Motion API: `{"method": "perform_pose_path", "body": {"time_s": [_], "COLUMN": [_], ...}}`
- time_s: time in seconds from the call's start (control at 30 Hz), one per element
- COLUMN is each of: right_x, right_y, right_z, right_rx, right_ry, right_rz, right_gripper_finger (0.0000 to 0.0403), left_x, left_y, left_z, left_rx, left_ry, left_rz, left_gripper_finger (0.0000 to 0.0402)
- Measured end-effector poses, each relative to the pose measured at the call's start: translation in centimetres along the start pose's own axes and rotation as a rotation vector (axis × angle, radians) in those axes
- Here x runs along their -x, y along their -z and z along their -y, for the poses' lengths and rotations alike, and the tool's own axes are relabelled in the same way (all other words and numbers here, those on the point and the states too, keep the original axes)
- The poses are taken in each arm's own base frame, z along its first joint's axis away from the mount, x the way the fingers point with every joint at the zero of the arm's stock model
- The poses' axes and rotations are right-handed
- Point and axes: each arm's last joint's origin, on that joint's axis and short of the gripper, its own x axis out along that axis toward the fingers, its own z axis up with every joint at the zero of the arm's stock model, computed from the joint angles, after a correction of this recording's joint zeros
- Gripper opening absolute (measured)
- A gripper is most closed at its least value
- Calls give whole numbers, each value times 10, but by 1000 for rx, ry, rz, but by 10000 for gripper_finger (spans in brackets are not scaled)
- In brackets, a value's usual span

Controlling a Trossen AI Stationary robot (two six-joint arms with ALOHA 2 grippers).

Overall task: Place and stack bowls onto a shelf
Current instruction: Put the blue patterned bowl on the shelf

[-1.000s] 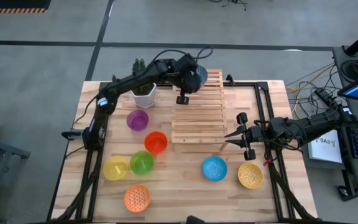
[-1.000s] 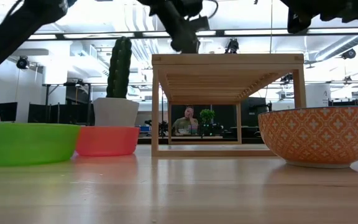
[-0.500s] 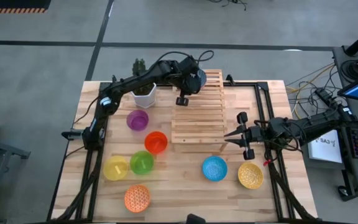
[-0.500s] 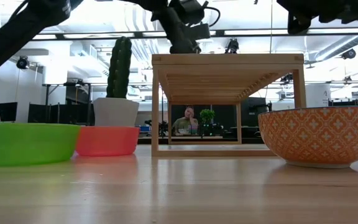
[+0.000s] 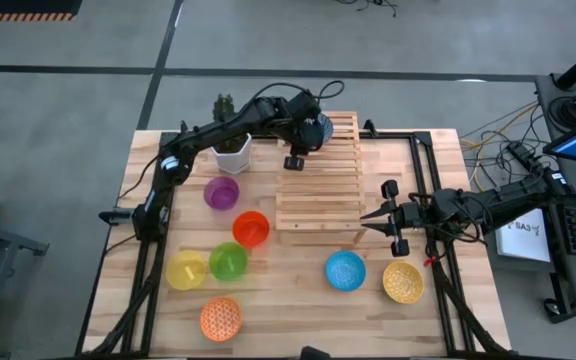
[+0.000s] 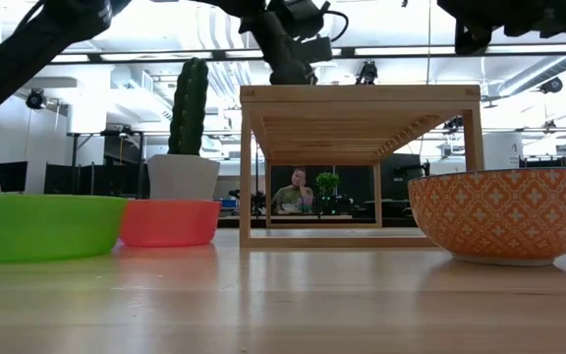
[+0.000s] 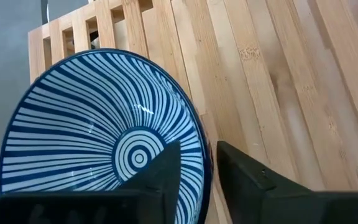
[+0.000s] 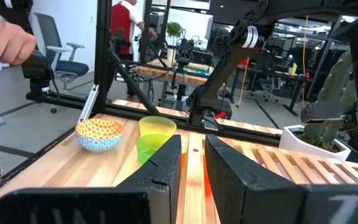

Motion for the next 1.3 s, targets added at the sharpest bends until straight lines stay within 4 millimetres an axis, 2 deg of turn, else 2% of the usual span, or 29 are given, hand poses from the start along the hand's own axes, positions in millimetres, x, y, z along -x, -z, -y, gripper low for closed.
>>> {"method": "perform_pose_path", "body": {"time_s": [0.17, 0.37, 0.73, 0.83, 0.93, 1.13, 1.3], "right_x": [0, 0, 0, 0, 0, -2, -7], "right_y": [0, 1, 2, 2, 4, 5, 11], "right_z": [0, 0, 0, 0, -1, -1, -2], "right_rx": [-3, -4, -15, -70, -132, -170, -253], "right_ry": [2, 2, 0, -2, -2, -3, 7], "right_rz": [-3, -7, -19, -25, -37, -50, -88], "right_gripper_finger": [63, 63, 63, 63, 63, 63, 63], "left_x": [7, 29, 75, 96, 122, 168, 177], "left_y": [-4, -7, 11, 16, 14, 0, 1], "left_z": [1, 2, 24, 29, 36, 76, 130], "left_rx": [18, 48, 229, 267, 310, 268, 189], "left_ry": [0, -9, 169, 190, 194, 222, 254], "left_rz": [7, 10, -128, -138, -70, 116, 260], "left_gripper_finger": [147, 186, 191, 188, 183, 174, 169]}}
